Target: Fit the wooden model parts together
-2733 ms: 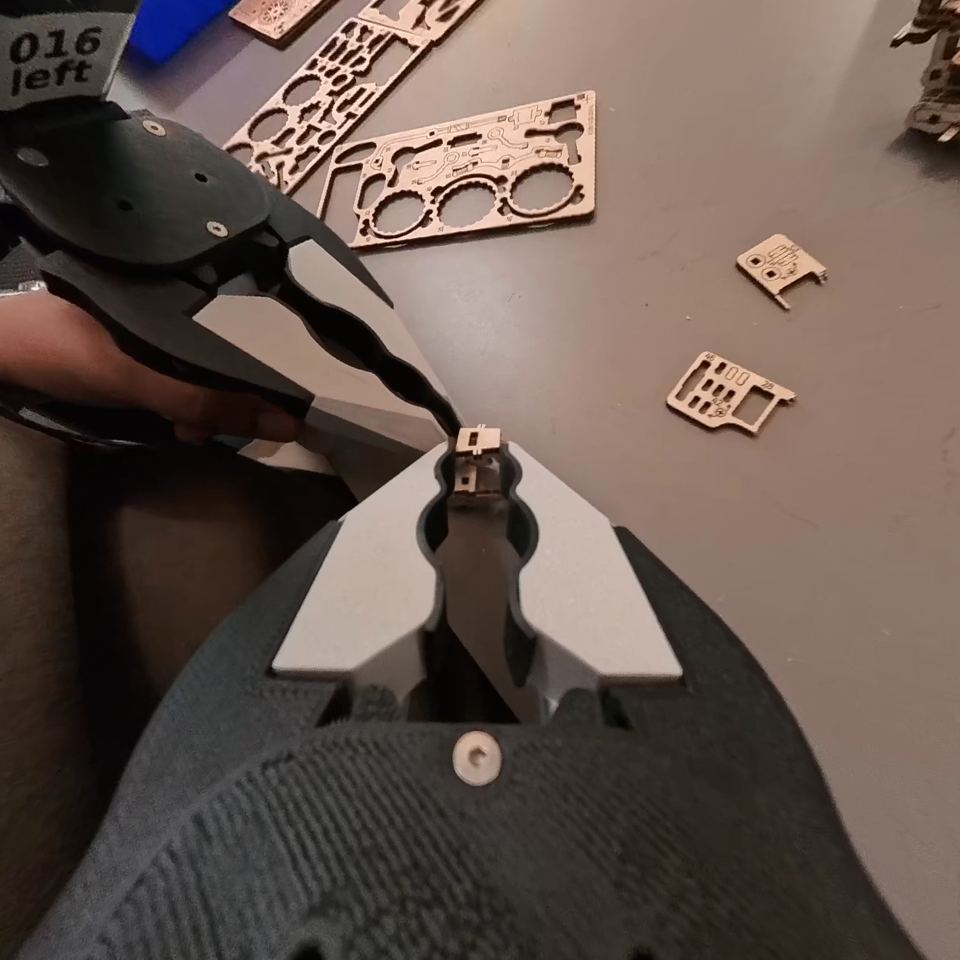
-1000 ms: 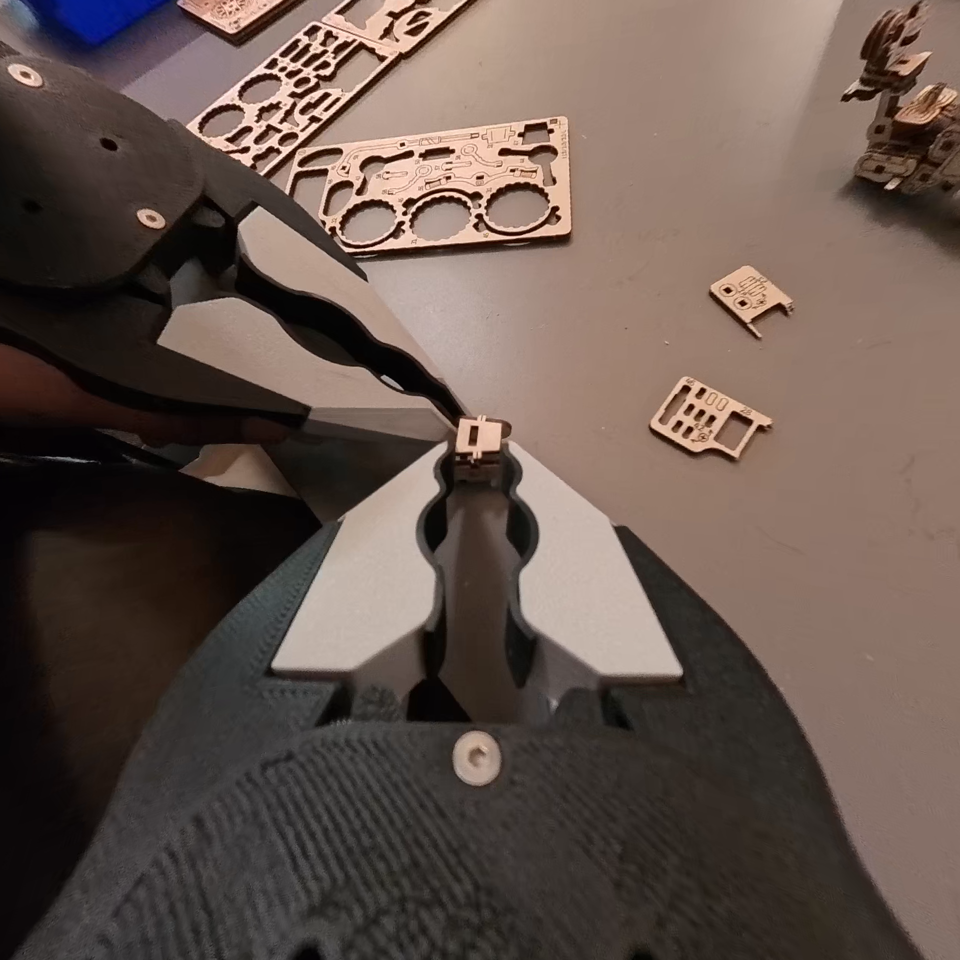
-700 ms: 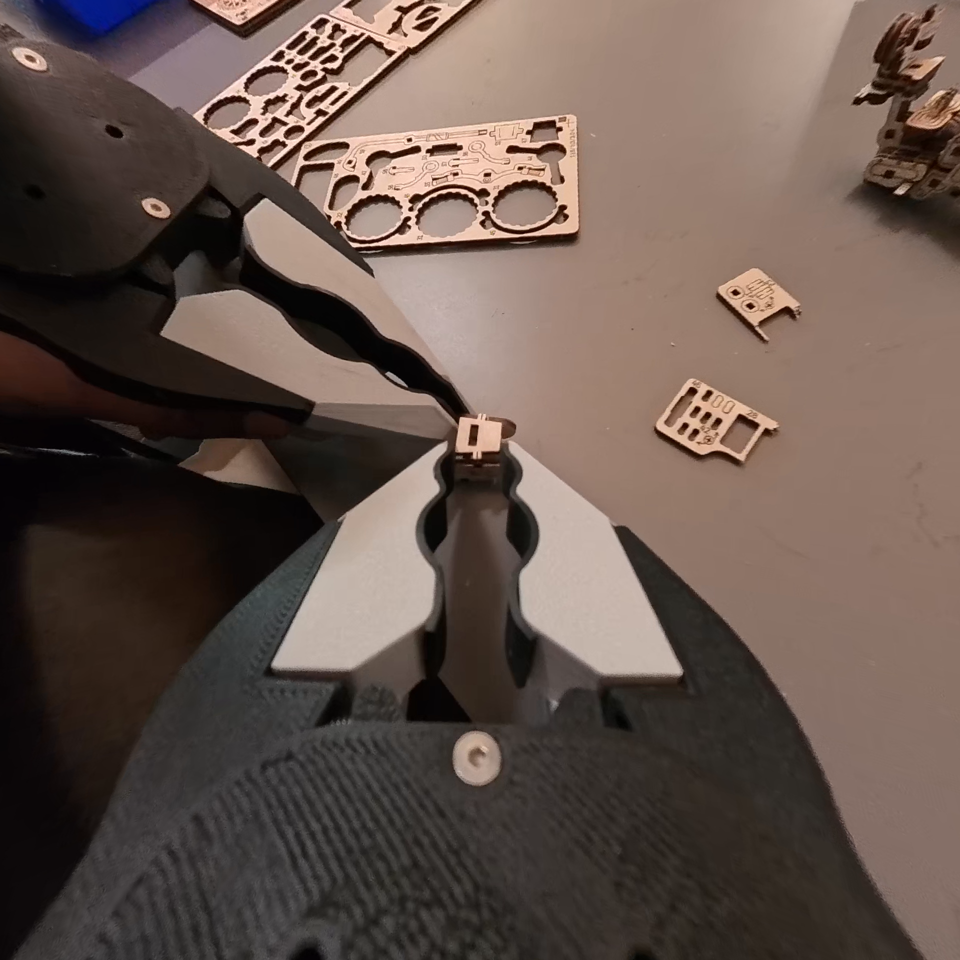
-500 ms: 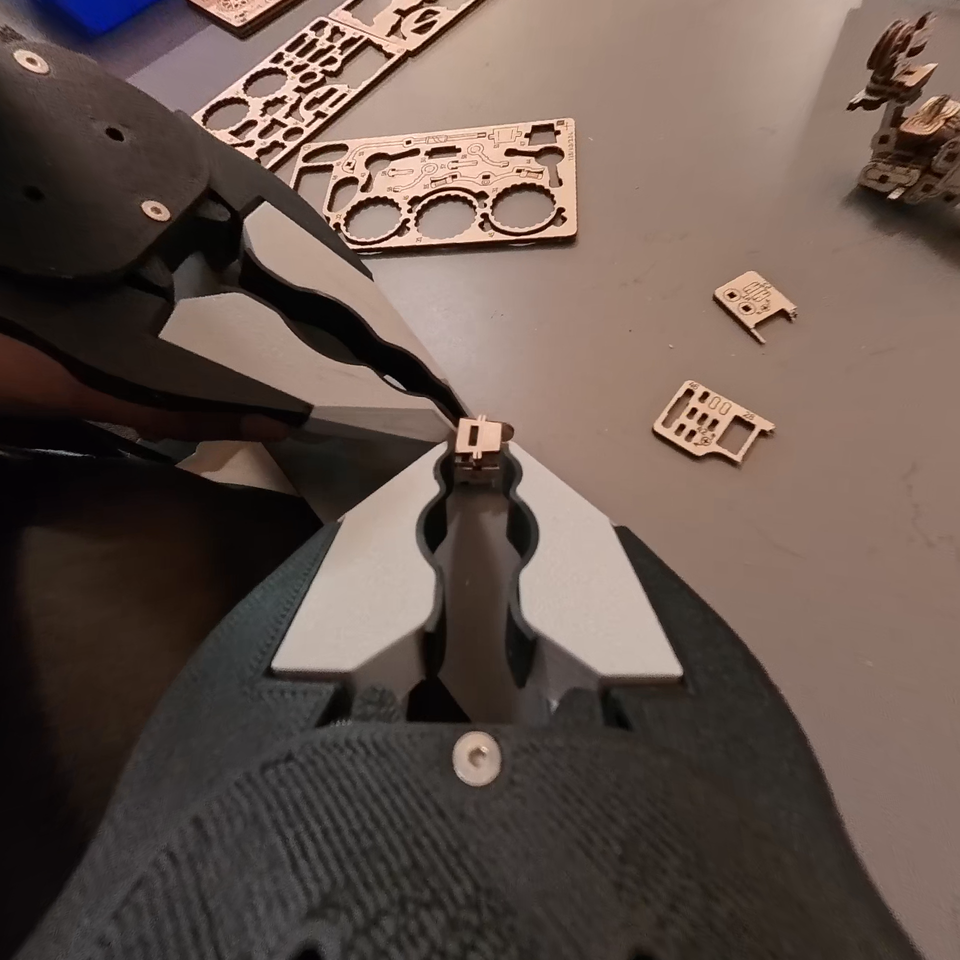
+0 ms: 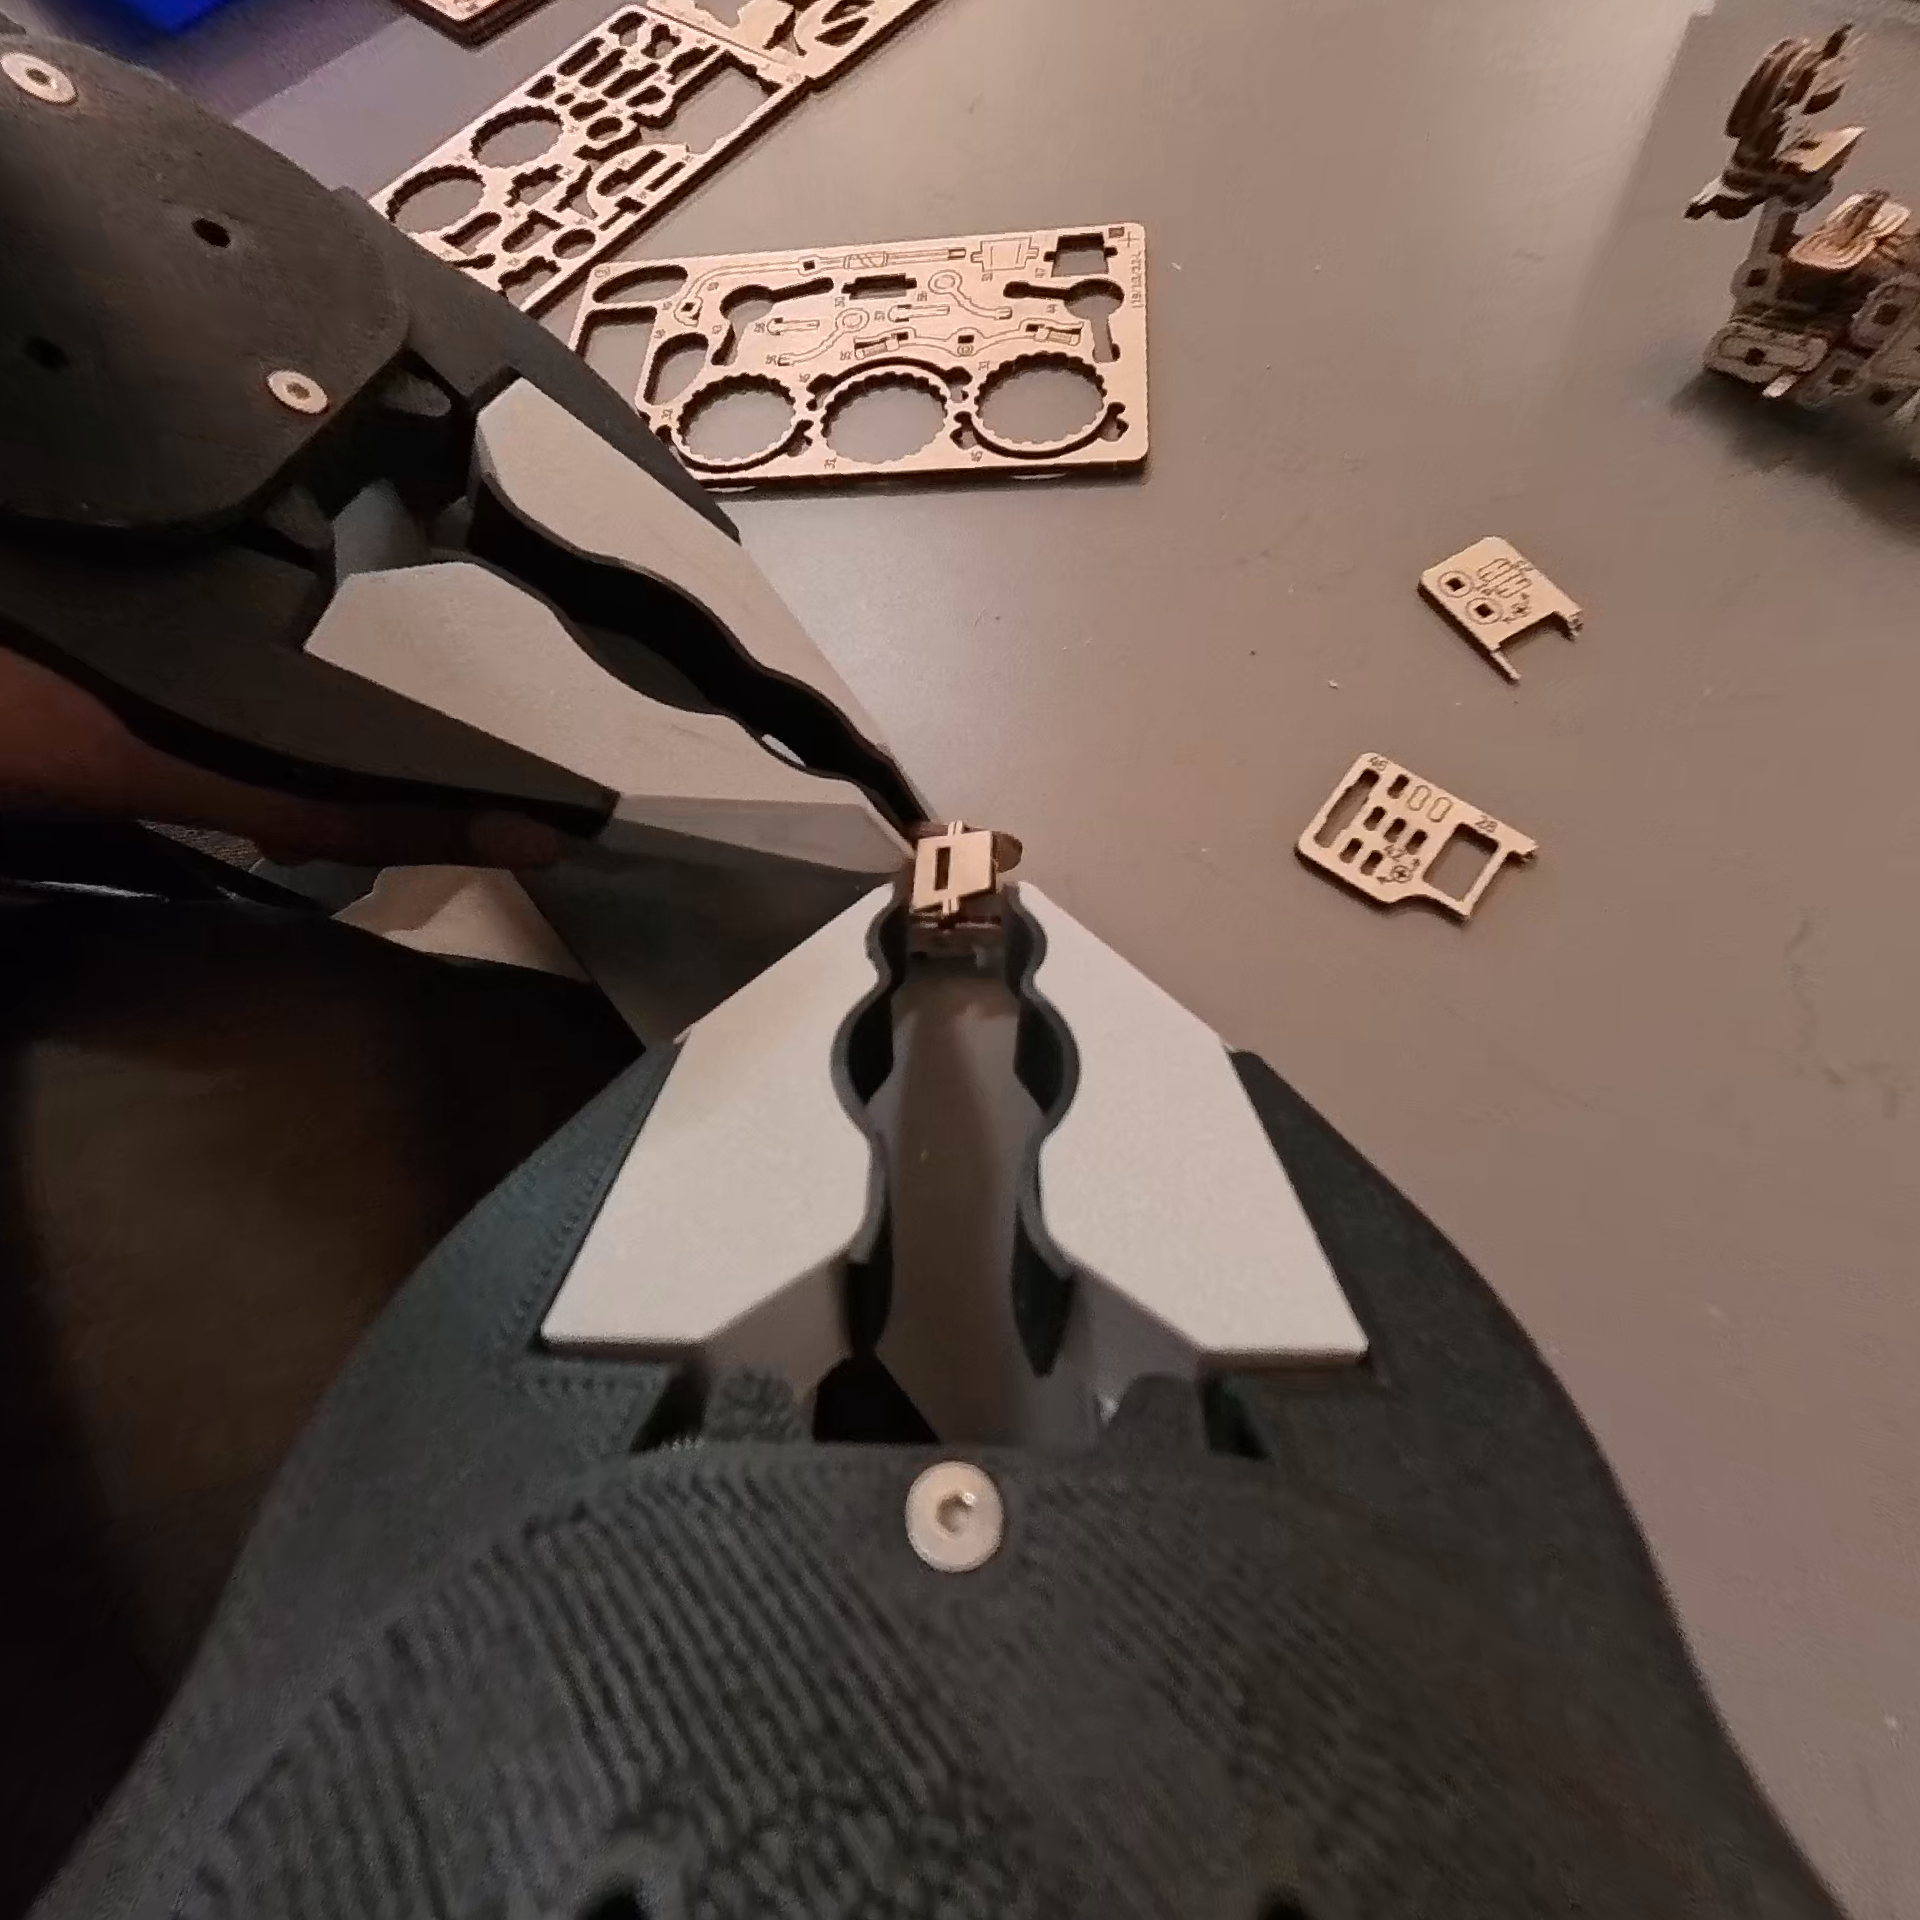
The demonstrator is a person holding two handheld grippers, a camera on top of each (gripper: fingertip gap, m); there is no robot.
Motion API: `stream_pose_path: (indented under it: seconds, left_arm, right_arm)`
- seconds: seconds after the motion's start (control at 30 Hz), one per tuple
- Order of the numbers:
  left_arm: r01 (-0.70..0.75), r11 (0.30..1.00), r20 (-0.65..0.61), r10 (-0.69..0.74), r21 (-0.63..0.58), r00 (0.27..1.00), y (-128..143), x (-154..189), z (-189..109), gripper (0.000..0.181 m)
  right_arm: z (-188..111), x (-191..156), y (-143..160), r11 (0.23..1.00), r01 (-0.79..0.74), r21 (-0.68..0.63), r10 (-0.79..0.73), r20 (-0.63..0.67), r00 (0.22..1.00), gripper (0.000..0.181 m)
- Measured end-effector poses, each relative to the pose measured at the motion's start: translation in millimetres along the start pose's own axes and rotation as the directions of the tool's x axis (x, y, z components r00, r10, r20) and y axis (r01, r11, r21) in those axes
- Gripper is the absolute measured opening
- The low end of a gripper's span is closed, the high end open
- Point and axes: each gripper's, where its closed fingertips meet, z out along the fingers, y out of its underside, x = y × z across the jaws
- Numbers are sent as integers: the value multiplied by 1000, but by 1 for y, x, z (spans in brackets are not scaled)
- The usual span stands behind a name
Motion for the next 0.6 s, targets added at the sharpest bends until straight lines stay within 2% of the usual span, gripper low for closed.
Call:
stream_pose_path:
  seconds: [0.3,0.43,0.6]
  left_arm:
    - [0,1000,1,0,0,1000,0,0,0,1]
    - [0,1000,1,0,0,1000,0,0,0,1]
    - [-2,1000,2,2,0,1000,0,0,0,1]
  right_arm:
    - [-2,0,-2,1000,12,8,-12,-5,1000,19]
    - [-8,-3,-15,995,52,84,-52,-3,999,20]
    - [-8,5,-18,992,73,100,-68,-60,996,5]
